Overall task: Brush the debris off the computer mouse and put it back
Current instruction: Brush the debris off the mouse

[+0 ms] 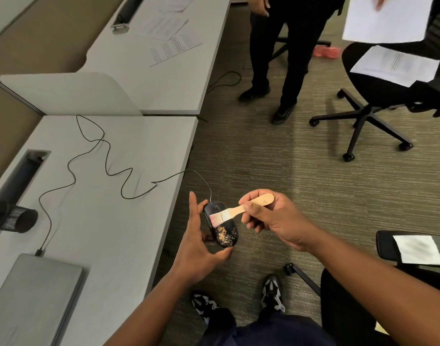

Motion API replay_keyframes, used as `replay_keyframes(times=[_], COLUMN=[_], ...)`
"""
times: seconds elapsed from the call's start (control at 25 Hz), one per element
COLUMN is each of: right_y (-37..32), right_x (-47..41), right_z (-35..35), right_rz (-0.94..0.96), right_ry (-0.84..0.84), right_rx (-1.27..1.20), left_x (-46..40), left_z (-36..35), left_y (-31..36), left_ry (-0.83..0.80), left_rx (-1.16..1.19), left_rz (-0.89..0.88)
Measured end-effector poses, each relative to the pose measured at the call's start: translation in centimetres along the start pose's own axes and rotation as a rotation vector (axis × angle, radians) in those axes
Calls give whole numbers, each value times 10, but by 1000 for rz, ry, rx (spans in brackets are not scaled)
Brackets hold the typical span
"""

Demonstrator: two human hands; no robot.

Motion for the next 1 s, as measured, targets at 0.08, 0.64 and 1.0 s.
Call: replay_keyframes(times=[0.08, 0.64, 1.0], right_y=[2, 3, 6], right_x=[-2, 0, -1], right_z=[-4, 30, 46], right_rz=[-1, -41, -51], right_ry=[0, 176, 250], right_rx=[38, 143, 215], left_x=[-1, -1, -3], left_z=[0, 10, 14], left_y=[1, -1, -7], left_ry=[4, 128, 127], left_rx=[4, 22, 13], left_rz=[5, -29, 0])
Point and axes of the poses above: each hand's wrist, its own x-axis away from the middle knuckle, its own z-axis out of the back of the hand, y = z × x, the point moved 9 cm from there along -x, towards the middle knuckle, and after that the axes turned 2 degrees about y, right-handed, at the moved point
